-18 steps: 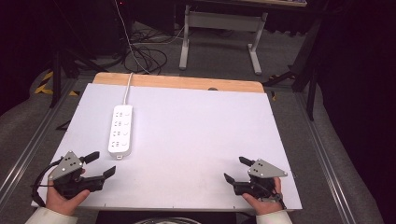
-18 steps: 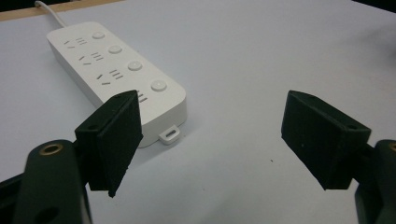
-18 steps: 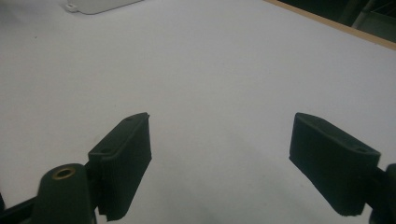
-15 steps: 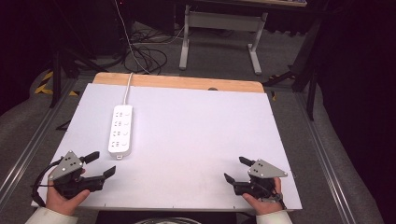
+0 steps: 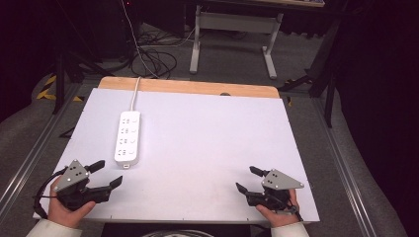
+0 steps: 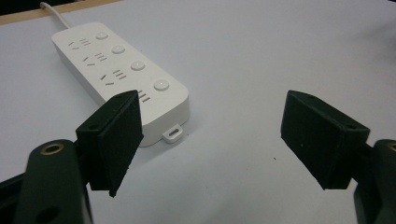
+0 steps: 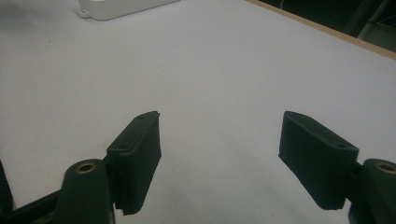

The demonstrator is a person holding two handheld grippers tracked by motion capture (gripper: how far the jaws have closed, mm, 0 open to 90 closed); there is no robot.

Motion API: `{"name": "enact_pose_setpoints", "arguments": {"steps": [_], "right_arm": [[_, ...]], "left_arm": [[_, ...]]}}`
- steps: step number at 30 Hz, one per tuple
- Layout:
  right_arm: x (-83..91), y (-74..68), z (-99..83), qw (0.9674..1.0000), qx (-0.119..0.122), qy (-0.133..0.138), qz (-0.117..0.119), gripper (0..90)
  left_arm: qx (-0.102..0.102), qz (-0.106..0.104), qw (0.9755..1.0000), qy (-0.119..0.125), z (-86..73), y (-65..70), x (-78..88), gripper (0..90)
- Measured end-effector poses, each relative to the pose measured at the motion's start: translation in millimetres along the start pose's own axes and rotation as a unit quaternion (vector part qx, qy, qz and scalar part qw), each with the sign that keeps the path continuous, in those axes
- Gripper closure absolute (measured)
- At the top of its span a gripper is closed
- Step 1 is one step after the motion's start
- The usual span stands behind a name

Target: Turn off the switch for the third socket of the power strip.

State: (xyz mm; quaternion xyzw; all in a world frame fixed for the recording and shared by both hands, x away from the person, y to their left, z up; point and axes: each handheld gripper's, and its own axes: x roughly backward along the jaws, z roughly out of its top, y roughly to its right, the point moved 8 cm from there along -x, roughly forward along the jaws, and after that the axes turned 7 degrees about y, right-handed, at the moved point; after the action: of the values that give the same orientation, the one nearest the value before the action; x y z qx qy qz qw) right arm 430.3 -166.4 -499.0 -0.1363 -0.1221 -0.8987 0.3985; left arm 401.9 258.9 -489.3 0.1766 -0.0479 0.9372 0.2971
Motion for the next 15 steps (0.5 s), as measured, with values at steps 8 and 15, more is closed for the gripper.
{"name": "enact_pose_setpoints", "arguments": {"steps": [8,15], "right_arm": [[-0.2,0.8,-0.1,1.0,0.0,0.0,-0.001,30.4],[-1.5,0.4,-2.2,0.9999,-0.004,-0.009,0.004,31.2]], "left_arm": [[-0.003,0.001,1.0,-0.001,1.9,0.0,0.8,21.4],[-0.003,-0.003,1.0,-0.004,8.4,0.0,-2.1,22.0]]}}
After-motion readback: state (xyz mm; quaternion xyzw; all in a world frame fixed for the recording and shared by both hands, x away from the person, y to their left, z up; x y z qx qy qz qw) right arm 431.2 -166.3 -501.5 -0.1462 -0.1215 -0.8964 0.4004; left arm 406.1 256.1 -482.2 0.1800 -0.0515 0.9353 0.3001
